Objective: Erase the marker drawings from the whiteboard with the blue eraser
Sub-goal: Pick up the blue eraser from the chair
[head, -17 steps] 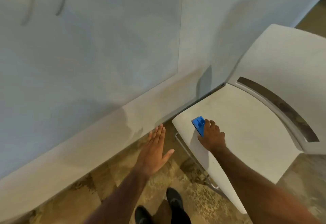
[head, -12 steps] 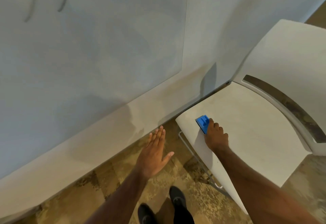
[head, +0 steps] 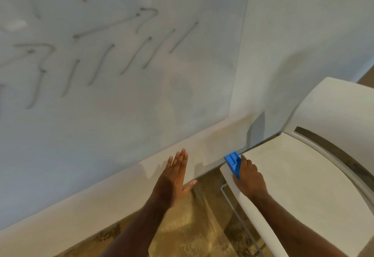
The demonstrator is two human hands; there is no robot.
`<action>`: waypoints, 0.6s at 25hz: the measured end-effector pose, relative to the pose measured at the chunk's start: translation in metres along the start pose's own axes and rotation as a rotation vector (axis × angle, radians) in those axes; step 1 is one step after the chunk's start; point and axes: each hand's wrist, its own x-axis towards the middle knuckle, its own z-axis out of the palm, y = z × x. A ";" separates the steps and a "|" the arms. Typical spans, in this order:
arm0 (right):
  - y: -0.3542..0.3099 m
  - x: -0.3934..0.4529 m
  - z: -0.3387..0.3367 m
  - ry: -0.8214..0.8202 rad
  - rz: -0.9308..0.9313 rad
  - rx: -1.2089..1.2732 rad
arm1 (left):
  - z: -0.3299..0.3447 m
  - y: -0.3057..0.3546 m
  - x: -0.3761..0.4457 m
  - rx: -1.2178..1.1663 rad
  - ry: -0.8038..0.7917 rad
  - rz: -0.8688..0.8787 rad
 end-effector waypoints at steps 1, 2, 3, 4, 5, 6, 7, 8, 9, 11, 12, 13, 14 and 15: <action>-0.015 0.003 -0.012 0.037 -0.061 0.011 | -0.019 -0.005 0.000 0.045 -0.002 -0.026; -0.031 0.006 -0.023 0.062 -0.115 0.035 | -0.039 -0.010 -0.001 0.097 -0.024 -0.037; -0.046 0.009 -0.033 0.085 -0.164 0.058 | -0.054 -0.015 -0.003 0.130 -0.050 -0.040; -0.067 0.014 -0.048 0.112 -0.214 0.082 | -0.075 -0.024 -0.008 0.142 -0.026 -0.047; -0.085 0.018 -0.060 0.141 -0.249 0.108 | -0.088 -0.033 -0.011 0.153 0.024 -0.049; -0.106 0.021 -0.074 0.186 -0.292 0.135 | -0.102 -0.045 -0.015 0.172 0.110 -0.053; -0.131 0.022 -0.091 0.225 -0.347 0.173 | -0.118 -0.060 -0.022 0.207 0.196 -0.063; -0.150 0.021 -0.105 0.251 -0.390 0.199 | -0.131 -0.071 -0.029 0.235 0.254 -0.082; -0.178 0.018 -0.124 0.283 -0.454 0.220 | -0.152 -0.085 -0.040 0.264 0.320 -0.110; -0.213 0.015 -0.148 0.320 -0.539 0.277 | -0.186 -0.100 -0.051 0.284 0.360 -0.119; -0.235 0.009 -0.163 0.341 -0.599 0.302 | -0.206 -0.107 -0.063 0.308 0.397 -0.125; -0.252 0.003 -0.174 0.359 -0.654 0.307 | -0.222 -0.111 -0.074 0.326 0.447 -0.136; -0.269 -0.002 -0.186 0.389 -0.711 0.309 | -0.240 -0.117 -0.086 0.343 0.506 -0.154; -0.287 -0.007 -0.199 0.417 -0.769 0.315 | -0.257 -0.122 -0.098 0.364 0.557 -0.167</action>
